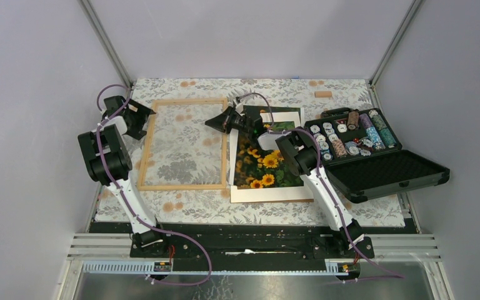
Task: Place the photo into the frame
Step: Place the photo frame item in the photo frame.
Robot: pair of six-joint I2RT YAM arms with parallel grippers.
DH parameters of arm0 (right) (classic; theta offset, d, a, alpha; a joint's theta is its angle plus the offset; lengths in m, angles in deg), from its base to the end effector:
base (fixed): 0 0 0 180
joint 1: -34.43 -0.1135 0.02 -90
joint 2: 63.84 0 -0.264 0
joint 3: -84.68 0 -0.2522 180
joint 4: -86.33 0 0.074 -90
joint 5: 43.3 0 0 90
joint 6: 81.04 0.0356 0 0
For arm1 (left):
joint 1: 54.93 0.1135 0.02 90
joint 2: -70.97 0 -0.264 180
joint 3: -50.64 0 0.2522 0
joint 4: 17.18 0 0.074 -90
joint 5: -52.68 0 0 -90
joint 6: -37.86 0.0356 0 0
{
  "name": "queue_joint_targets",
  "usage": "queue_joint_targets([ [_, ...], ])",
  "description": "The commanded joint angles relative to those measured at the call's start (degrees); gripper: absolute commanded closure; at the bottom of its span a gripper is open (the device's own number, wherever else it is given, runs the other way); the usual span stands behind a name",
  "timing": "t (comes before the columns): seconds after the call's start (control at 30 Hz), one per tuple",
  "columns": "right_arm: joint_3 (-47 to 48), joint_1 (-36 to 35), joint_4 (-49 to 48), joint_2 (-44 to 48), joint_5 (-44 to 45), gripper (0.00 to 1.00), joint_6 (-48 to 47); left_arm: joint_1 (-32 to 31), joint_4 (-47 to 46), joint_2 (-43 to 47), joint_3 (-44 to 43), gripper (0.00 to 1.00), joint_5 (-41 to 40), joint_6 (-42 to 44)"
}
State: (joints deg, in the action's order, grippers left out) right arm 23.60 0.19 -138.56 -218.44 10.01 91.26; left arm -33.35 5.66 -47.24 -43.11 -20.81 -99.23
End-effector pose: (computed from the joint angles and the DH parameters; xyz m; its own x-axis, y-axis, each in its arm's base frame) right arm 0.4548 0.3352 0.0961 -0.9126 0.3401 -0.2270 -0.2569 -0.0449 0.9654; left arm 0.4200 0.1553 0.1622 -0.3383 -0.8890 -0.3088 -0.6186 0.4573 -0.6389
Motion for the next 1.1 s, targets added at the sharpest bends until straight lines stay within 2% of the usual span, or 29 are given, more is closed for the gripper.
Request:
queue_joint_targets([
  [0.0, 2.3, -1.2, -3.3, -0.2, -0.1, 1.00, 2.8, 0.6, -0.5, 3.0, 1.3, 0.01, 1.9, -1.5],
  [0.27, 1.6, -1.6, -3.2, 0.4, 0.3, 1.00, 7.1, 1.2, -1.8, 4.3, 2.6, 0.01, 2.9, -2.8],
  [0.4, 0.3, -1.9, -4.3, 1.2, 0.5, 1.00, 8.6, 1.9, -4.8, 4.1, 4.2, 0.01, 6.5, -5.5],
  [1.07, -4.6, -2.1, -11.8, 5.9, 0.3, 1.00, 15.1, 2.2, -6.0, 7.7, 5.7, 0.01, 5.4, -5.5],
])
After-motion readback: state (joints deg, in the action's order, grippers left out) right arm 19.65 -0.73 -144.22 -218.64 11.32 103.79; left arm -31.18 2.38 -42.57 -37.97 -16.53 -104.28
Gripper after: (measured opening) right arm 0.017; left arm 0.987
